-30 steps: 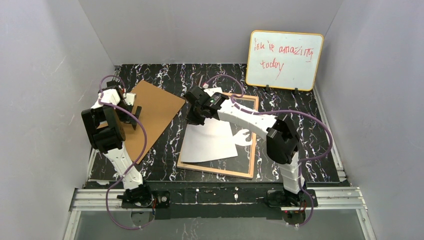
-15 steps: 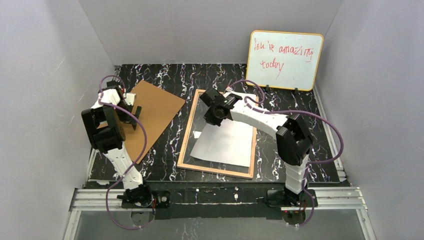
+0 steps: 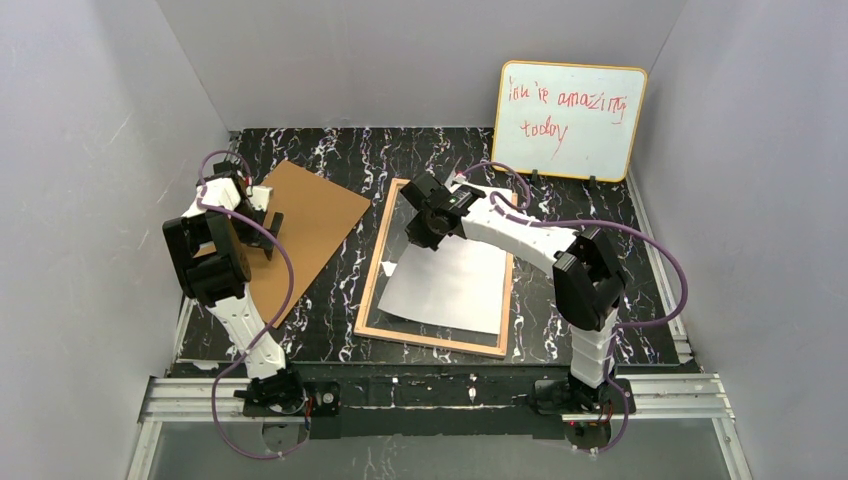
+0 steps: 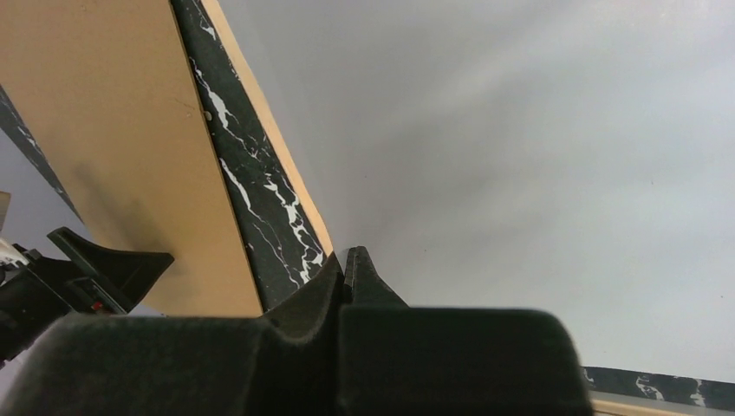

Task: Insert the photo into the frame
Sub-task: Turn over the photo from the photo frame.

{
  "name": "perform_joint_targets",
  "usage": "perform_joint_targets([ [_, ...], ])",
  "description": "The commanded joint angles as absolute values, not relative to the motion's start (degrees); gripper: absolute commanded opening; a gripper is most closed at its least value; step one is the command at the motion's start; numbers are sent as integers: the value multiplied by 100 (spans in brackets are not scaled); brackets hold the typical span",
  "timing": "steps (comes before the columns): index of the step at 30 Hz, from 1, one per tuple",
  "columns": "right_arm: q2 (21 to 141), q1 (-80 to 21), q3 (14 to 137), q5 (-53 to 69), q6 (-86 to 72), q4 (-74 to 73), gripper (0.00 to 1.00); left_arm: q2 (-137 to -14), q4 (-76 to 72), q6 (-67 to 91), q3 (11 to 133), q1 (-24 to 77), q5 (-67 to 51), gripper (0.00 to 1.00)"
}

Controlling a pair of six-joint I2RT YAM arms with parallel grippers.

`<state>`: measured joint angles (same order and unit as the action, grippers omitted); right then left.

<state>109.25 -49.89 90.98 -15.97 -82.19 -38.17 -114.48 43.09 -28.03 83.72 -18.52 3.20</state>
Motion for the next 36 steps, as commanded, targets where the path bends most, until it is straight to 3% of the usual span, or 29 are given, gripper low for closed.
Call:
perform_joint_targets([
  [1, 10720, -5023, 9134, -1469, -8475, -3860, 1, -11131, 4425, -2891, 8330, -1846, 341, 98],
  [7, 10284, -5145, 8628, -1353, -8762, -3764, 1, -11094, 4429, -2870, 8327, -1839, 261, 98],
  [21, 10412, -5357, 9015, -1692, -8706, -4194, 1, -10948, 4386, -2861, 8165, -1796, 185, 98],
  [36, 10229, -5227, 8552, -2033, -8643, -4096, 1, -10927, 4424, -2883, 8120, -1705, 240, 98],
])
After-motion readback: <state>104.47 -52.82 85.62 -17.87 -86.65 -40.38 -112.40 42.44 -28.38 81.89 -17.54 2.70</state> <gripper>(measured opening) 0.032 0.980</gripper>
